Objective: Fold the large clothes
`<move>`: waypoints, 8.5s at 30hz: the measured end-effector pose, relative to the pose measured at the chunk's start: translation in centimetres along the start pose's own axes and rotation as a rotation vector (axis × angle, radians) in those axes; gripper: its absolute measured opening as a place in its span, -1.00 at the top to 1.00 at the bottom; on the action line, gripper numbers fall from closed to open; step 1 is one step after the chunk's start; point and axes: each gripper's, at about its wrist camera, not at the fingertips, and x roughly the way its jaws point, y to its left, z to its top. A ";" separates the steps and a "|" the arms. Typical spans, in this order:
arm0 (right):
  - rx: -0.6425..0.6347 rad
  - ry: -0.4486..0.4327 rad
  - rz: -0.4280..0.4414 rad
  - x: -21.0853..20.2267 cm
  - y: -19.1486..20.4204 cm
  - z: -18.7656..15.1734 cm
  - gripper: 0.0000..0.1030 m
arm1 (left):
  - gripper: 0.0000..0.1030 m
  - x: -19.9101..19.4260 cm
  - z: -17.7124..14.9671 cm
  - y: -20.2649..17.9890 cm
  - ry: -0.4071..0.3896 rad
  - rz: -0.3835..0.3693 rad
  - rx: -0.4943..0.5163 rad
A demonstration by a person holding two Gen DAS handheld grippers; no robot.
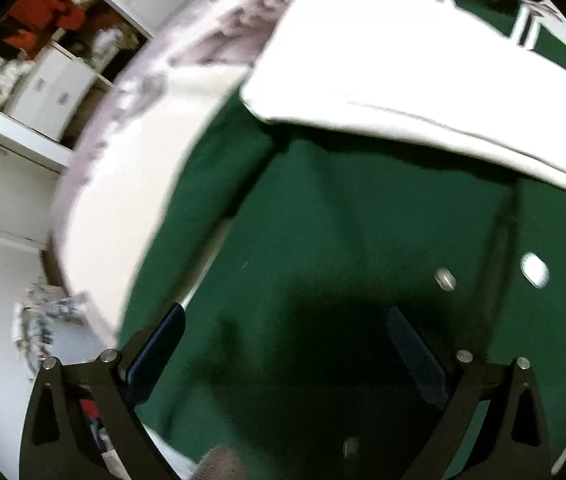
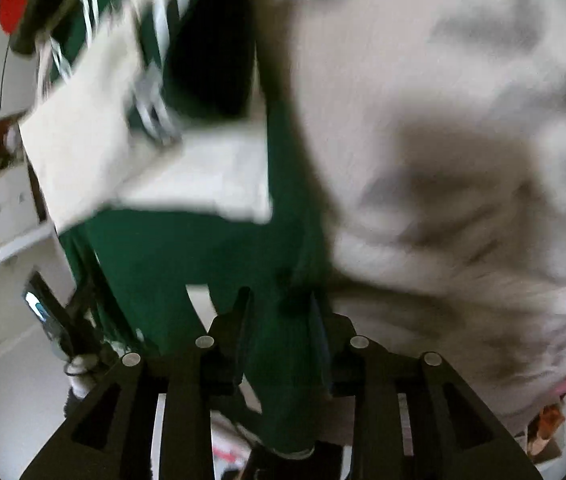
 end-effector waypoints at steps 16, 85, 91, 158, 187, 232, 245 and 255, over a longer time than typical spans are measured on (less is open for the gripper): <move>-0.008 0.062 -0.056 -8.4 -8.4 -5.4 -0.11 | -1.00 -11.2 -16.0 -18.5 0.183 -0.349 0.344; -0.244 -0.084 -0.357 14.3 60.2 19.6 0.31 | 0.61 9.2 -7.0 20.1 0.273 -0.631 -0.368; -0.194 -0.029 -0.091 9.8 57.7 17.6 -0.28 | -0.72 5.9 -7.7 22.6 0.247 -0.590 -0.429; -0.072 -0.223 0.153 0.1 36.0 27.2 -0.29 | -0.40 8.6 30.0 14.1 0.106 -0.832 -0.222; 0.129 -0.204 0.049 7.5 35.9 12.6 -0.29 | -0.08 17.2 26.4 13.3 0.331 -1.177 -0.074; 0.023 -0.017 -0.019 26.5 32.6 -19.4 0.89 | 0.57 6.5 -7.1 17.0 0.372 -0.811 -0.087; -0.091 0.008 0.349 28.3 29.6 -13.0 -0.49 | -0.63 12.6 -4.3 15.4 0.397 -1.006 -0.139; -0.073 -0.074 0.497 32.5 33.8 -10.1 -0.10 | -0.84 13.1 -5.0 17.2 0.324 -1.040 -0.118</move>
